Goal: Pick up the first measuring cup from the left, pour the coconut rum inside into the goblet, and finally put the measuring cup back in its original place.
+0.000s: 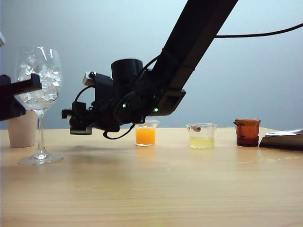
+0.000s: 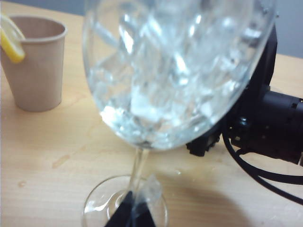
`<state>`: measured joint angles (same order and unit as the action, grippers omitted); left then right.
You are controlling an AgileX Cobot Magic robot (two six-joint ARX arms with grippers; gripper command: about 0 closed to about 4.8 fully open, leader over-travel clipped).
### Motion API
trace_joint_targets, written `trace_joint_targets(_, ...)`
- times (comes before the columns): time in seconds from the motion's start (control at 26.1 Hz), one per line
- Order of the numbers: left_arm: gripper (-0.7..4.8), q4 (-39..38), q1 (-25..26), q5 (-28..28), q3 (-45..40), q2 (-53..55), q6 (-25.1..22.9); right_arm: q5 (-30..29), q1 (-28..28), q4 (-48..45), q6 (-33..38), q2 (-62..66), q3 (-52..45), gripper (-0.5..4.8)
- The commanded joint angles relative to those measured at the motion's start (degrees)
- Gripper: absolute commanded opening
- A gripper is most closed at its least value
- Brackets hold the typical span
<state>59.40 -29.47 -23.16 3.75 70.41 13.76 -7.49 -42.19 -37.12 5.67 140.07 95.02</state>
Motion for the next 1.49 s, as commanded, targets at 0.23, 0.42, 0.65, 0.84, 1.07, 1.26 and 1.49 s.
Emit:
trace_joint_targets(0.23,-0.06,-3.2,0.1,0.0,0.1,-4.0,-0.3,0.0,0.5,-0.7,0.1,-2.8,0.2,0.51)
trace_joint_targets(0.42,-0.05,-7.2,0.1,0.0,0.2,-7.5,-0.3,0.0,0.8,0.9,-0.1,-4.4,0.2,0.51)
trace_joint_targets(0.65,-0.06,-11.8,0.1,0.0,0.2,-13.0,-1.7,0.0,1.4,1.6,-0.1,-6.8,0.2,0.51)
trace_joint_targets(0.84,-0.05,-16.3,0.1,0.0,0.8,-17.7,-1.7,-0.1,2.3,4.8,-0.1,-9.9,0.2,0.51)
trace_joint_targets(1.07,-0.06,-23.8,0.1,0.0,3.0,-23.5,-1.7,-0.3,2.7,9.5,-0.8,-14.4,0.2,0.50)
trace_joint_targets(1.26,-0.06,-31.6,0.1,1.3,7.1,-28.0,-1.8,-2.7,2.8,13.8,-4.6,-19.2,0.2,0.49)
trace_joint_targets(1.49,-0.06,-39.3,0.1,2.1,11.7,-31.8,-3.4,-4.8,2.8,18.6,-6.4,-23.7,0.2,0.49)
